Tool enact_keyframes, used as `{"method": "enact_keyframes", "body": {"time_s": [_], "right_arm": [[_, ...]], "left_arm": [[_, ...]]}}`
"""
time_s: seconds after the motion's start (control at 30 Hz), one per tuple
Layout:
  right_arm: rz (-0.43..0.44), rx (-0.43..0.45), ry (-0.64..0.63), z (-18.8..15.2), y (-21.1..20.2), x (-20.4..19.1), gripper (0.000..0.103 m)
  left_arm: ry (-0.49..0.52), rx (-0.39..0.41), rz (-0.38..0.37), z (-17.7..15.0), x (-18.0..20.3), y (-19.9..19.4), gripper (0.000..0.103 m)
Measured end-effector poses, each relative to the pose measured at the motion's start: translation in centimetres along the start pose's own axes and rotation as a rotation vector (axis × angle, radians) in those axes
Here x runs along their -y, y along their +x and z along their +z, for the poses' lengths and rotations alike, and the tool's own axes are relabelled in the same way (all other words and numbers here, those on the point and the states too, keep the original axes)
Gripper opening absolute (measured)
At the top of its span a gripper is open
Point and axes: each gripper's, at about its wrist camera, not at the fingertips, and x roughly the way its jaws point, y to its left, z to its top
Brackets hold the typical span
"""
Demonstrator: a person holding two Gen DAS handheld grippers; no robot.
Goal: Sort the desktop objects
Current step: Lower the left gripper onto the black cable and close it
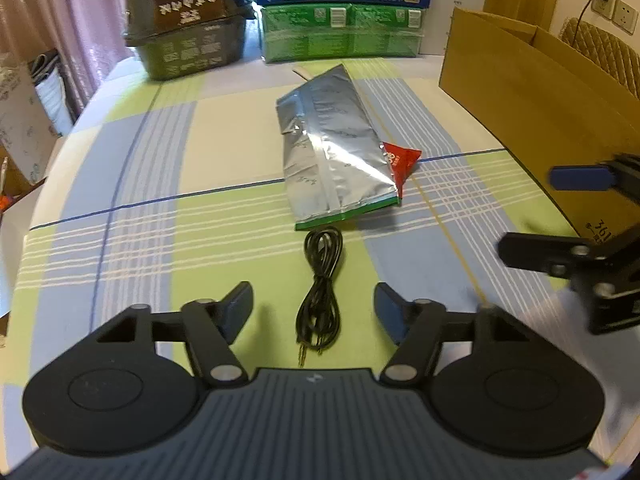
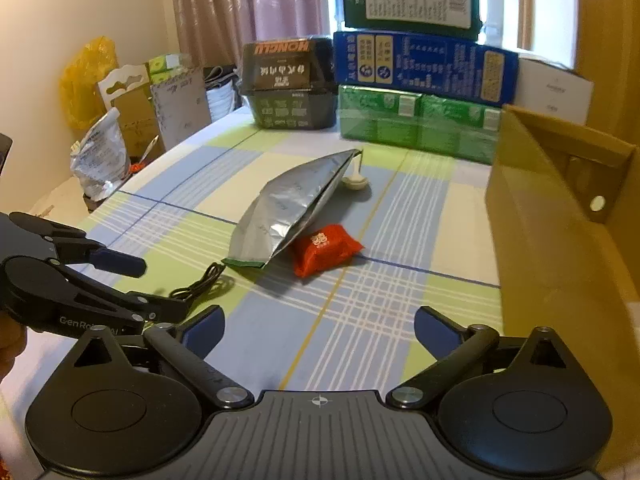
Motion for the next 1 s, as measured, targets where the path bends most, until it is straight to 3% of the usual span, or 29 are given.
{"method": "enact_keyframes", "body": {"time_s": [0.1, 0.73, 0.9, 1.0], "right_arm": [[0.002, -0.013, -0.013, 0.3, 1.3, 0.1, 0.090], [-0.014, -0.033, -0.032, 0.7, 3.9, 0.6, 0.090], [-0.014, -0.037, -0.051, 0.6, 4.3, 0.5, 0.089], [-0.010, -0.031, -0.071, 0.7, 4.4, 0.4, 0.088]], "left_arm": [[0.015, -0.014, 0.008, 0.3, 0.0, 1.2, 0.051], [-0.033, -0.036, -0.001, 0.4, -0.8, 2.6, 0.034], [-0.063, -0.030, -0.013, 0.6, -1.4, 2.8, 0.016], [-0.085, -0.026, -0.026, 0.6, -1.9, 2.7, 0.015]]}}
